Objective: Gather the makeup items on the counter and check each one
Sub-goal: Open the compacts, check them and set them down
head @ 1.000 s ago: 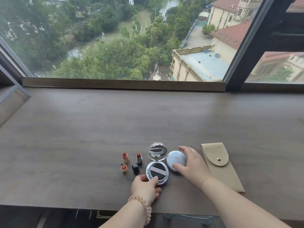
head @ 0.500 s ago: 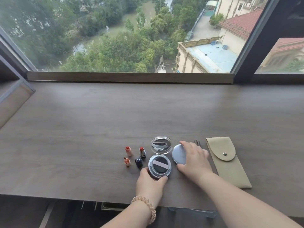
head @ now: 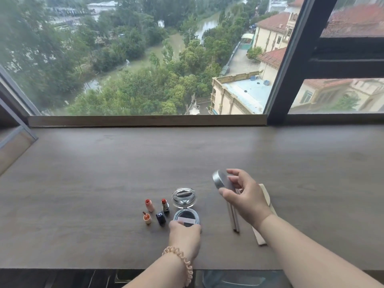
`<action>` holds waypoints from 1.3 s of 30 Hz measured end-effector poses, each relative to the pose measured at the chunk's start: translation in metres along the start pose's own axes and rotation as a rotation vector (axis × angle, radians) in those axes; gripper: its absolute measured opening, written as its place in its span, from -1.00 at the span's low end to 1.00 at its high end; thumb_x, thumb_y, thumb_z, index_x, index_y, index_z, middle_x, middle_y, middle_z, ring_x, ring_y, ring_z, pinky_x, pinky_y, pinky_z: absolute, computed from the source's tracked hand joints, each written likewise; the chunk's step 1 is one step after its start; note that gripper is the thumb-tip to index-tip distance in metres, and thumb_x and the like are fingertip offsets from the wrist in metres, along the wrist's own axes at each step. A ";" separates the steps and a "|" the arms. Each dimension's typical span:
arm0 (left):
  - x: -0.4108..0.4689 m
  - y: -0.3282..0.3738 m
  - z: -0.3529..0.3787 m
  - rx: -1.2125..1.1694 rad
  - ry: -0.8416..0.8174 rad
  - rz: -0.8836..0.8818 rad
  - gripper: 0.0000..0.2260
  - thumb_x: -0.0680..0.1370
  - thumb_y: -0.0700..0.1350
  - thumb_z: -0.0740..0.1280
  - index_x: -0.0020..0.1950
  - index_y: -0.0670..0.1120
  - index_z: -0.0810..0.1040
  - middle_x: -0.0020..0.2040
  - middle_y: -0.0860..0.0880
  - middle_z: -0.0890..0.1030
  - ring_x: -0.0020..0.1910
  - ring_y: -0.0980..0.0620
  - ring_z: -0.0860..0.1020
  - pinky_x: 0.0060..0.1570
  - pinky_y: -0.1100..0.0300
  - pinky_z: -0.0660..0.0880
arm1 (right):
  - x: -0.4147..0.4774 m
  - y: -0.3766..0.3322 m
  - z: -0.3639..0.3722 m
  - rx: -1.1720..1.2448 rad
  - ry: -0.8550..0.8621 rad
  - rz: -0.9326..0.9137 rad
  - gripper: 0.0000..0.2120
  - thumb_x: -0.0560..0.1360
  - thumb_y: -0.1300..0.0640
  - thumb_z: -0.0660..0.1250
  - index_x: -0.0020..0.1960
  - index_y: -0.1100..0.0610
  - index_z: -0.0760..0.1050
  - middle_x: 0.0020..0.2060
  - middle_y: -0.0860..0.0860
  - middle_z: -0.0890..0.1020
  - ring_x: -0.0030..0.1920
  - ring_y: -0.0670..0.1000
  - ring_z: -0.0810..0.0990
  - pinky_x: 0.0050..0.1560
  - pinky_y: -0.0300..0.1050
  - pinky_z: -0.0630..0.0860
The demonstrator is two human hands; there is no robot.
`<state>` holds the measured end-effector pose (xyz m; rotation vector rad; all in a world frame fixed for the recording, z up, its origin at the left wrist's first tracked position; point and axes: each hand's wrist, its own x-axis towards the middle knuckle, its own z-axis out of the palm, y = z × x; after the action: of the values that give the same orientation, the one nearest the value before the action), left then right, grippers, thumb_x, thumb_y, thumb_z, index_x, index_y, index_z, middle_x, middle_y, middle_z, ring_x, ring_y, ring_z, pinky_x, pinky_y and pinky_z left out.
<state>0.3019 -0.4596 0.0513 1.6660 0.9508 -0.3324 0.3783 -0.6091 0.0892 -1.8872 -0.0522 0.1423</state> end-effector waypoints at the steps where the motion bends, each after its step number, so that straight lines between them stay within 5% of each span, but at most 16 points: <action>1: -0.009 0.010 0.002 -0.037 -0.042 0.058 -0.70 0.37 -0.15 0.36 0.05 -0.17 0.39 -0.01 -0.14 0.55 -0.20 -0.03 0.51 -0.29 0.19 0.38 | 0.001 -0.009 -0.005 0.097 -0.046 0.006 -0.50 0.17 -0.06 0.44 0.10 -0.09 0.48 -0.02 0.00 0.64 -0.08 -0.12 0.61 -0.05 -0.25 0.51; 3: -0.026 0.033 0.004 -0.180 -0.173 0.188 -0.67 0.36 -0.11 0.35 0.10 -0.11 0.46 0.01 -0.11 0.56 -0.22 0.01 0.49 -0.29 0.18 0.37 | -0.001 -0.025 -0.017 0.241 -0.136 0.000 -0.39 0.12 -0.11 0.42 0.14 0.05 0.49 -0.14 0.06 0.65 -0.23 -0.11 0.58 -0.15 -0.30 0.51; 6: -0.048 0.063 -0.002 -0.457 -0.475 0.272 -0.51 0.31 0.06 0.32 0.24 0.07 0.45 0.16 -0.05 0.52 0.04 -0.10 0.56 -0.03 0.03 0.51 | -0.004 -0.041 -0.030 0.259 -0.233 -0.056 -0.40 0.16 -0.16 0.37 0.13 0.11 0.51 -0.32 -0.06 0.63 -0.32 -0.16 0.53 -0.27 -0.40 0.44; 10: -0.062 0.082 -0.002 -0.654 -0.717 0.369 -0.43 0.35 0.06 0.42 0.33 -0.02 0.41 0.22 -0.16 0.58 -0.01 -0.19 0.61 -0.03 0.03 0.55 | -0.011 -0.053 -0.041 0.188 -0.353 -0.109 -0.51 0.30 -0.14 0.39 0.11 0.14 0.54 -0.15 0.10 0.69 -0.16 -0.05 0.63 -0.17 -0.23 0.50; 17: -0.062 0.077 -0.001 -0.774 -0.698 0.409 -0.49 0.38 -0.10 0.41 0.29 -0.20 0.41 0.15 -0.23 0.61 0.01 -0.20 0.60 0.04 0.05 0.54 | -0.021 -0.067 -0.043 -0.176 -0.284 -0.269 -0.56 0.32 -0.30 0.30 0.08 -0.07 0.55 -0.06 -0.06 0.69 0.01 -0.14 0.63 0.04 -0.02 0.57; 22: -0.046 0.069 -0.017 -0.791 -0.709 0.426 -0.48 0.36 -0.13 0.43 0.29 -0.22 0.43 0.19 -0.26 0.59 0.14 -0.28 0.57 0.25 -0.12 0.44 | -0.022 -0.080 -0.027 -0.348 -0.352 -0.346 -0.63 0.38 -0.10 0.28 0.19 -0.14 0.49 0.00 -0.09 0.66 0.02 -0.17 0.61 0.06 -0.09 0.56; 26: -0.040 0.062 -0.025 -0.805 -0.710 0.384 -0.49 0.30 -0.15 0.45 0.22 -0.25 0.49 0.04 -0.25 0.64 -0.05 -0.19 0.65 -0.01 0.02 0.61 | -0.024 -0.087 -0.011 -0.562 -0.416 -0.395 -0.69 0.49 0.04 0.23 0.23 -0.10 0.41 0.00 -0.10 0.66 0.04 -0.11 0.60 0.05 -0.11 0.52; 32: -0.029 0.053 -0.030 -0.814 -0.741 0.296 -0.66 0.36 -0.21 0.37 0.12 -0.22 0.49 -0.11 -0.19 0.61 -0.23 -0.13 0.64 -0.10 0.02 0.60 | -0.037 -0.085 0.002 -0.877 -0.310 -0.447 -0.70 0.59 0.05 0.08 0.31 -0.05 0.29 0.11 -0.10 0.58 0.10 -0.05 0.52 -0.19 -0.67 0.17; 36: -0.016 0.042 -0.023 -0.829 -0.735 0.229 -0.62 0.30 -0.17 0.43 0.07 -0.23 0.49 -0.20 -0.18 0.58 -0.22 -0.14 0.63 -0.05 0.00 0.59 | -0.037 -0.071 0.010 -0.862 -0.364 -0.424 -0.68 0.60 0.05 0.06 0.35 -0.04 0.28 0.13 -0.08 0.58 0.12 -0.04 0.51 -0.11 -0.47 0.29; 39: -0.008 0.031 -0.019 -0.838 -0.780 0.178 -0.55 0.29 -0.15 0.44 0.13 -0.24 0.50 -0.09 -0.26 0.57 -0.12 -0.17 0.62 0.04 -0.01 0.56 | -0.034 -0.043 0.013 -0.650 -0.399 -0.322 -0.68 0.57 -0.02 0.09 0.30 -0.10 0.38 0.08 -0.15 0.61 0.11 -0.14 0.54 0.10 -0.20 0.42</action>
<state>0.3149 -0.4467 0.0842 0.7239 0.2617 -0.3537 0.3449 -0.5867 0.1281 -2.4337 -0.7480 0.3057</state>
